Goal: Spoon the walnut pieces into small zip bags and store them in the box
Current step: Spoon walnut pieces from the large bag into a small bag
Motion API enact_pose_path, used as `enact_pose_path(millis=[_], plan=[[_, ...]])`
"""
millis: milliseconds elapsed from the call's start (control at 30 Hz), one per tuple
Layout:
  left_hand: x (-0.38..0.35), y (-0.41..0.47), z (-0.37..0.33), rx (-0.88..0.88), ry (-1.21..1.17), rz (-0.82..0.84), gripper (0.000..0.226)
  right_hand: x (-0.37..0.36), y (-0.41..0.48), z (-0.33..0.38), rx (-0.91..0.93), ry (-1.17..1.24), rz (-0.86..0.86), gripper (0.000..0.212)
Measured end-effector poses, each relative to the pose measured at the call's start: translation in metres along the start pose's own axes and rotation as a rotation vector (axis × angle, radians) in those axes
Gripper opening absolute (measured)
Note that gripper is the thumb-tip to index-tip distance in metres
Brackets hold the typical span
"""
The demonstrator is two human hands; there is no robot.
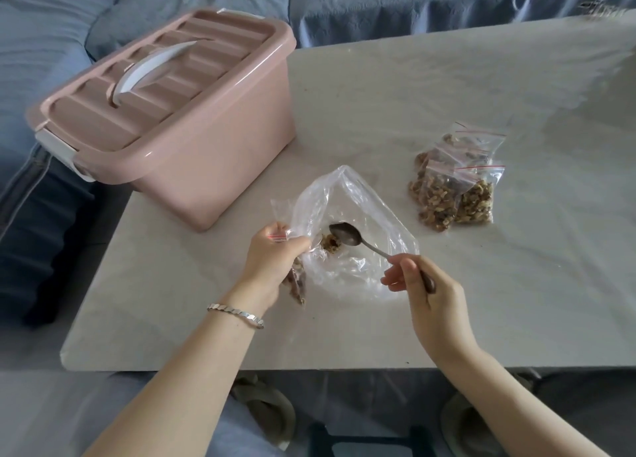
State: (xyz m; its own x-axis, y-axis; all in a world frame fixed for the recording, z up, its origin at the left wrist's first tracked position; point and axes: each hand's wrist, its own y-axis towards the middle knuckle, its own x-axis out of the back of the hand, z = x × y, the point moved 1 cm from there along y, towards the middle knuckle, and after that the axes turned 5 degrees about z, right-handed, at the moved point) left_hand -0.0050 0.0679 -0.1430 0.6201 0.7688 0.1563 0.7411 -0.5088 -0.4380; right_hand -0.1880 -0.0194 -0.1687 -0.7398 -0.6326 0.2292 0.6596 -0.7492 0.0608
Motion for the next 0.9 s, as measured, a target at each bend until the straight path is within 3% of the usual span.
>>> enact_pose_path(millis=[267, 500, 600, 800, 900], plan=[[-0.022, -0.006, 0.0, -0.006, -0.258, 0.095, 0.03, -0.015, -0.011, -0.003, -0.3, 0.349, -0.167, 0.028], [-0.024, -0.006, 0.002, -0.125, -0.009, 0.021, 0.03, -0.011, -0.009, -0.001, -0.645, 0.84, -0.257, 0.034], [-0.022, -0.008, 0.001, -0.174, 0.059, -0.007, 0.031, -0.012, -0.01, -0.001, -0.678, 0.903, -0.265, 0.034], [-0.023, -0.007, 0.006, -0.098, -0.037, 0.041, 0.025, -0.011, -0.01, 0.002, -0.654, 0.881, -0.248, 0.035], [-0.017, -0.004, 0.007, -0.103, 0.05, 0.018, 0.03, -0.003, -0.006, 0.003, -0.667, 0.95, -0.247, 0.035]])
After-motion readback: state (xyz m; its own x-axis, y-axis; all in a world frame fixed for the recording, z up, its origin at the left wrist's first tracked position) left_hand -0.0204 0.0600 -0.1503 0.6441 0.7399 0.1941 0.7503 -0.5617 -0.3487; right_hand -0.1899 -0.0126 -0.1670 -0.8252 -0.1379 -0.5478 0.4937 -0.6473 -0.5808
